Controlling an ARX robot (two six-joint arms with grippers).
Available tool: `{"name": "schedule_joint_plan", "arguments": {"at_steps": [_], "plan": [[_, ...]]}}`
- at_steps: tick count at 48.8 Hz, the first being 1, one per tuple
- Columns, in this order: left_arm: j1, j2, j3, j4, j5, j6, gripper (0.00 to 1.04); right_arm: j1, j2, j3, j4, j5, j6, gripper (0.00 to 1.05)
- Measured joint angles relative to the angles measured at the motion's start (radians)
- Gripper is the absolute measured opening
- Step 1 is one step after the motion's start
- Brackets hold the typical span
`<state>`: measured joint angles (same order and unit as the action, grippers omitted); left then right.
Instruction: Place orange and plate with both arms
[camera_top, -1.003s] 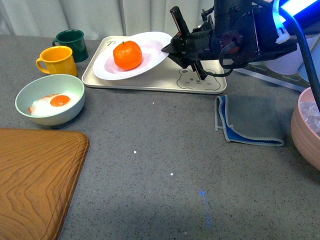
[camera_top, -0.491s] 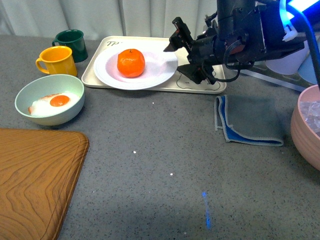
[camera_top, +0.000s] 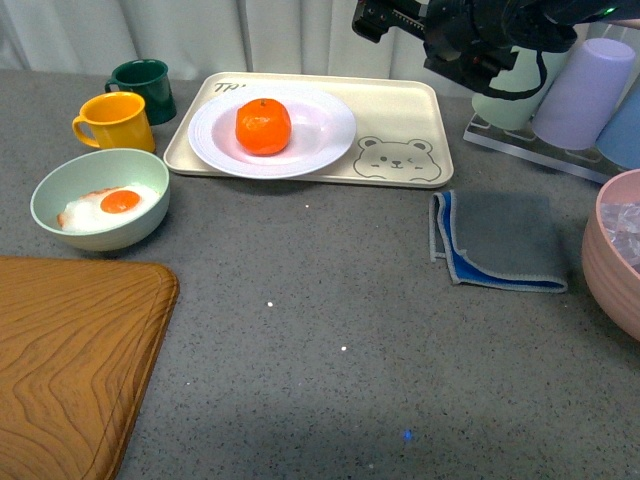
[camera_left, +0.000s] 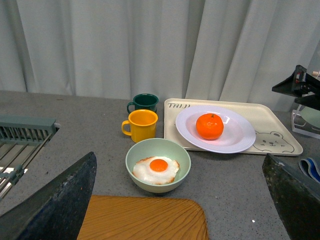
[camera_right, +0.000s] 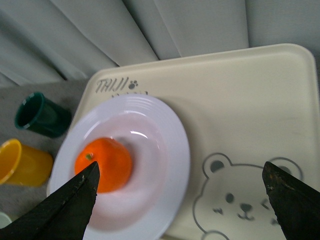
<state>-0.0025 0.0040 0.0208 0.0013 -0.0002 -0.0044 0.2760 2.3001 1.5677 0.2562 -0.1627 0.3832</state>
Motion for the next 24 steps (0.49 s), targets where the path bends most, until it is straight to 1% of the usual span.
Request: {"name": "schedule_joint_plan", "arguments": {"at_steps": [5,7,9,10,12,13,14,15,17,18,19,21,22,24], "plan": [[0.0,0.0,0.0,0.0,0.0,0.0,0.98,0.002,-0.071,-0.102,0.039,0.042,-0.103,0.95],[0.0,0.0,0.0,0.0,0.0,0.0,0.98,0.007,-0.082,-0.145,0.128,0.117,-0.155,0.92],[0.0,0.0,0.0,0.0,0.0,0.0,0.98,0.007,-0.096,-0.222,0.312,0.252,-0.22,0.85],[0.0,0.0,0.0,0.0,0.001,0.0,0.98,0.007,-0.1,-0.243,0.356,0.283,-0.229,0.83],[0.0,0.0,0.0,0.0,0.0,0.0,0.98,0.003,-0.129,-0.336,0.512,0.366,-0.277,0.76],[0.0,0.0,0.0,0.0,0.0,0.0,0.98,-0.002,-0.149,-0.385,0.573,0.387,-0.295,0.72],[0.0,0.0,0.0,0.0,-0.001,0.0,0.98,-0.011,-0.181,-0.456,0.653,0.396,-0.32,0.67],[0.0,0.0,0.0,0.0,-0.001,0.0,0.98,-0.015,-0.195,-0.48,0.677,0.397,-0.323,0.65],[0.0,0.0,0.0,0.0,-0.001,0.0,0.98,-0.031,-0.248,-0.562,0.751,0.393,-0.341,0.58],[0.0,0.0,0.0,0.0,-0.001,0.0,0.98,-0.035,-0.263,-0.582,0.765,0.391,-0.346,0.56],[0.0,0.0,0.0,0.0,-0.001,0.0,0.98,-0.047,-0.309,-0.637,0.8,0.385,-0.355,0.51],[0.0,0.0,0.0,0.0,0.0,0.0,0.98,-0.061,-0.369,-0.704,0.834,0.375,-0.362,0.44],[0.0,0.0,0.0,0.0,0.0,0.0,0.98,-0.064,-0.383,-0.721,0.84,0.371,-0.362,0.42],[0.0,0.0,0.0,0.0,0.0,0.0,0.98,-0.085,-0.455,-0.81,0.87,0.357,-0.369,0.31]]}}
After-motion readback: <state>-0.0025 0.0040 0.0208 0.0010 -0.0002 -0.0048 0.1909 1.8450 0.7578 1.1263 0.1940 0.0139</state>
